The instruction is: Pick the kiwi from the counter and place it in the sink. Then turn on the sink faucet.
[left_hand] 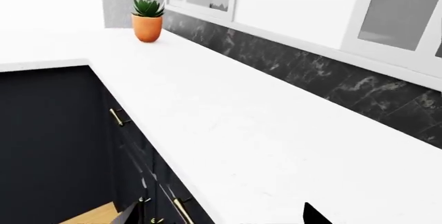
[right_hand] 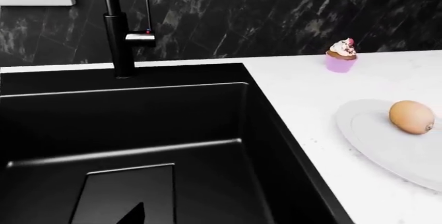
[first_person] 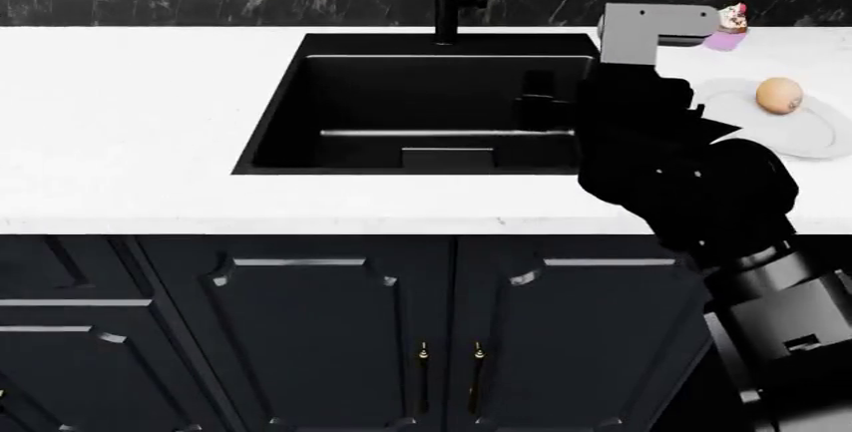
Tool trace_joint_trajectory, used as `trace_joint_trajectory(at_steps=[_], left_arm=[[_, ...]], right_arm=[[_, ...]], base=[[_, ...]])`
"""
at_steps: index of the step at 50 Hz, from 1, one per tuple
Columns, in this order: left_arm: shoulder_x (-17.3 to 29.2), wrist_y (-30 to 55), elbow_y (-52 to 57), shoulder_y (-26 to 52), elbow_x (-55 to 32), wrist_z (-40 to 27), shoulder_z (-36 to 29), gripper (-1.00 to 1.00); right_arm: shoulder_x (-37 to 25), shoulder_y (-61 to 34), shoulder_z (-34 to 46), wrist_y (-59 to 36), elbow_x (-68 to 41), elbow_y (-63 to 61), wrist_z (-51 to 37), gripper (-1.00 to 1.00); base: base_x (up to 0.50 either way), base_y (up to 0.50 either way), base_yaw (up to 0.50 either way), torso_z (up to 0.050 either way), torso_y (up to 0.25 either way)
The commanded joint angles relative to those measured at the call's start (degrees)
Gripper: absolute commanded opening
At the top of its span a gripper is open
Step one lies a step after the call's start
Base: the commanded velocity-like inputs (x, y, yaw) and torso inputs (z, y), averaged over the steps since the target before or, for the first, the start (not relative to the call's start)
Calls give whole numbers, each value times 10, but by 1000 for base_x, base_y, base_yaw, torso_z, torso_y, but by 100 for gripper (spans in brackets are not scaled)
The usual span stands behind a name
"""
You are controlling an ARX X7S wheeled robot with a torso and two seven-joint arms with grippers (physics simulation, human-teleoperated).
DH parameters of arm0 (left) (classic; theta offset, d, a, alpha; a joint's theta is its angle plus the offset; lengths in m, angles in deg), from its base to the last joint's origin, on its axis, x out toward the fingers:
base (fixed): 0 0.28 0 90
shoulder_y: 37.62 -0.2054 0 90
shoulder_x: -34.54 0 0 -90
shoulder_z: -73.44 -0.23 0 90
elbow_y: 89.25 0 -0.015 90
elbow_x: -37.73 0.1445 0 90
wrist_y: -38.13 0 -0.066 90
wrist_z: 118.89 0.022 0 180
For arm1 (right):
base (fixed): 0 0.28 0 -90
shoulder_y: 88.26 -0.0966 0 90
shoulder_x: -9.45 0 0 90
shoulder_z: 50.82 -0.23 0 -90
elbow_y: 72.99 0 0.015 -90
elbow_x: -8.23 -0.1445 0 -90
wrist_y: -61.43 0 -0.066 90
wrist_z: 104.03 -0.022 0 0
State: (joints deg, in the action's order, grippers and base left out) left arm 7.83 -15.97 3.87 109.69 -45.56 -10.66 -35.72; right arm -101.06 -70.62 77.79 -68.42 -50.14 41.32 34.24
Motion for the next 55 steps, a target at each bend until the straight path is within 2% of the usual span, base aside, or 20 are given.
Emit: trace_joint_trajectory(at_steps=[1,19,23,30,41,46,52,55], left_arm=[[3,-7,-10,-12,5,6,2,100],[3,-6,-10,-13,6,6,4,100],[-2,-7,-6,-14,6,7,3,100],[-15,-7,-17,-10,16,13,-5,100],[-21,-7,-23,-11,23,21,-10,100],[-23,-6,-23,-12,24,19,-11,100],[-28,-3,-28,-7,28,23,-14,100],[-29,-3,-29,-6,30,23,-16,100]], right_arm=[[9,-11,12,3,18,33,9,100],[9,-11,12,3,18,33,9,100],[69,-74,46,54,71,204,109,100],[176,-180,68,172,136,505,231,100],[184,-185,-62,155,279,507,284,100],[191,-182,-142,143,360,507,261,100],[201,-188,-203,141,427,507,274,100],[205,-200,-204,138,424,506,285,100]], base=[[0,0,0,0,0],[0,0,0,0,0],[0,0,0,0,0],[0,0,0,0,0],[0,0,0,0,0],[0,0,0,0,0],[455,0,0,0,0],[500,0,0,0,0]])
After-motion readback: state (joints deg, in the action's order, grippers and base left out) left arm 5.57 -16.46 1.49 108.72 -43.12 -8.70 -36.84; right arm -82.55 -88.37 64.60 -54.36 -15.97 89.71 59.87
